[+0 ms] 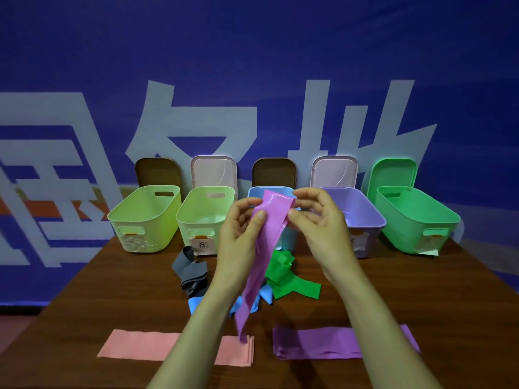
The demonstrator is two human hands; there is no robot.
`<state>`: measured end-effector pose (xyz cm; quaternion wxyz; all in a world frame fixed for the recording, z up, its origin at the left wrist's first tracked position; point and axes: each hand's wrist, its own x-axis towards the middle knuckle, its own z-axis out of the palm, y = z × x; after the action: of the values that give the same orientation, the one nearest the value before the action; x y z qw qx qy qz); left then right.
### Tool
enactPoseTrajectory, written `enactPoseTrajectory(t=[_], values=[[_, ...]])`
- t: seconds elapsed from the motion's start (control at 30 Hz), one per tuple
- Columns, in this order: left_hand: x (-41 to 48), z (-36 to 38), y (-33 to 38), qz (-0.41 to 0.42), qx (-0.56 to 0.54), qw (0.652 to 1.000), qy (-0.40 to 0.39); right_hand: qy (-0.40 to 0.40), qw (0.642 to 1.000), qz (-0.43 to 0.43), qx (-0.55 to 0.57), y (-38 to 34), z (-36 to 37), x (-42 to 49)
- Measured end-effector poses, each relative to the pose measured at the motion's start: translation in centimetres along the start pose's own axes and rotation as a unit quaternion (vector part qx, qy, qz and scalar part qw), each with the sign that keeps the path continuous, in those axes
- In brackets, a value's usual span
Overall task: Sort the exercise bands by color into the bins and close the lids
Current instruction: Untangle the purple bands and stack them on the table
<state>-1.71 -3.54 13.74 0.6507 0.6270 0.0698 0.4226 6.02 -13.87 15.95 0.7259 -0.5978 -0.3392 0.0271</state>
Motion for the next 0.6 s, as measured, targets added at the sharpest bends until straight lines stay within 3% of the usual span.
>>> enactPoseTrajectory(t=[0.23,0.47,0.53,0.6], values=[[-0.4,-0.9,-1.6,0.064,0.218,0.974,0.000,-0.031,0.994,-0.043,-0.100,-0.9,0.7,-0.3],[-0.4,-0.9,-1.8,0.138,0.316,0.938,0.037,-0.023,0.967,-0.124,-0.220,-0.2,0.6,-0.3],[-0.3,-0.4,-1.7,0.130,0.359,0.923,0.033,-0.023,0.956,-0.148,-0.252,0.2,0.8,-0.5],[-0.1,0.1,-1.5,0.064,0.367,0.928,0.006,-0.014,0.943,-0.169,-0.285,0.8,1.1,-0.7]])
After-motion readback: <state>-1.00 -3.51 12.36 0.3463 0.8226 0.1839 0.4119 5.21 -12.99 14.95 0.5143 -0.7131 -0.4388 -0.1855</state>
